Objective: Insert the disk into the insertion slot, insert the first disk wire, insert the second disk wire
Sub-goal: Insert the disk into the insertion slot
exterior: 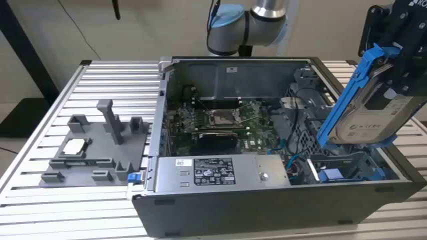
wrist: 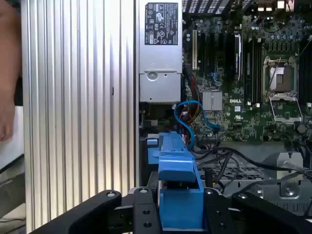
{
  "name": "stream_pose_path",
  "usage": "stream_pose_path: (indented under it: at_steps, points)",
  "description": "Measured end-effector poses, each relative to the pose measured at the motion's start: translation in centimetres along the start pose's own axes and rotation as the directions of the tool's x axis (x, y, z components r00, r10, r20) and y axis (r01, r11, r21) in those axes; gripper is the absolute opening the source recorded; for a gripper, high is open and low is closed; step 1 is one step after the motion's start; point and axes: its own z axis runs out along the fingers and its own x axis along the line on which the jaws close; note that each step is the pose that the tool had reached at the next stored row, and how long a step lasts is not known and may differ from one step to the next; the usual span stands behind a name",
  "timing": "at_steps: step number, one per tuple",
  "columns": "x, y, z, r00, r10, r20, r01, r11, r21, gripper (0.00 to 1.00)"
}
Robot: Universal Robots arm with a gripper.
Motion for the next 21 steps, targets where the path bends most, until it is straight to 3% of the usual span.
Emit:
stream_pose_path:
  at_steps: [21]
  points:
    - [0.00,-0.24,0.60,1.0000,0.000,0.0002,0.000,1.0000,-0.0008,0.33]
